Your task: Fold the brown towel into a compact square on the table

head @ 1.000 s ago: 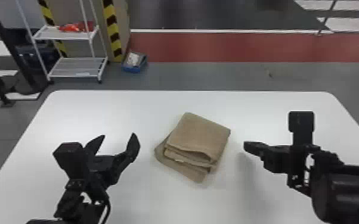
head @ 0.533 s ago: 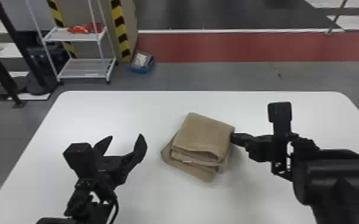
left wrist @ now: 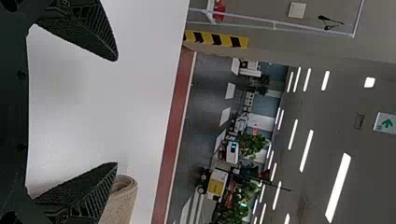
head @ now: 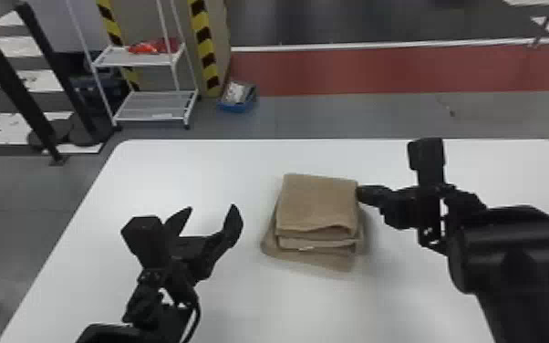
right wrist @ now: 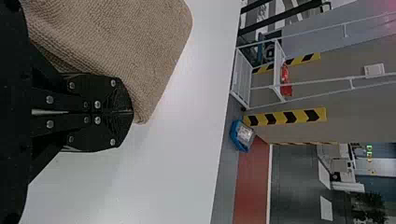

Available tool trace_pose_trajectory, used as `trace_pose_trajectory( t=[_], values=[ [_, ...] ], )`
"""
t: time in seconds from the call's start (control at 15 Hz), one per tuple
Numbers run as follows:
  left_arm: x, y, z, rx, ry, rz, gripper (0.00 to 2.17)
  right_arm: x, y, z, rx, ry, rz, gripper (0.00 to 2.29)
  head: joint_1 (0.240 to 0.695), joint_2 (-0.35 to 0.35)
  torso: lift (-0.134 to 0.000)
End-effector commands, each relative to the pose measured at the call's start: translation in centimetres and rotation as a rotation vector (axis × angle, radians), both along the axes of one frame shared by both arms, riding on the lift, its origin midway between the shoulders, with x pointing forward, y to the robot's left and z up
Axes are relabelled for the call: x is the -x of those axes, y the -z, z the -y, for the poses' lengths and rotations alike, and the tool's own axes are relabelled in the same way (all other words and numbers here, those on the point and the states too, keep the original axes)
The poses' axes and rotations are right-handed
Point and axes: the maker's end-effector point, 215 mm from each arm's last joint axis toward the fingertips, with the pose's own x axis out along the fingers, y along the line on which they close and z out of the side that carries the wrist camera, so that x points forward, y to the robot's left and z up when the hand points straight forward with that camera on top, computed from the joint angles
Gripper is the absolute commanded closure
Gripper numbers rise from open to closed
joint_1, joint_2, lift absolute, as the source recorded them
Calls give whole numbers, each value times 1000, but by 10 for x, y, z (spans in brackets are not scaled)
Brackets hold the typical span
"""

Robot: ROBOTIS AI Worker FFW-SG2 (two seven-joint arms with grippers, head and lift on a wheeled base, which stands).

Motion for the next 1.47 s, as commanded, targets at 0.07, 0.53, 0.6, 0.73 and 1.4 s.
trace_pose_trajectory(
  t=[0.07,0.53,0.6,0.73,1.4],
  values=[
    [-8,2,5,8,11,-2,76,-4,6,-1,4,-2,1,2040,695,91,-120],
    [-13,-3,8,6,25,9,76,-20,-3,-12,-14,-30,60,2040,695,86,-120],
    [-14,-5,8,6,25,12,76,-21,-2,-15,-13,-37,63,2040,695,86,-120],
    [-17,-7,13,9,36,15,76,-20,1,-21,-18,-54,64,2040,695,91,-119],
    [-24,-10,20,8,50,20,76,-16,-6,-44,-33,-121,130,2037,695,108,-119]
  ],
)
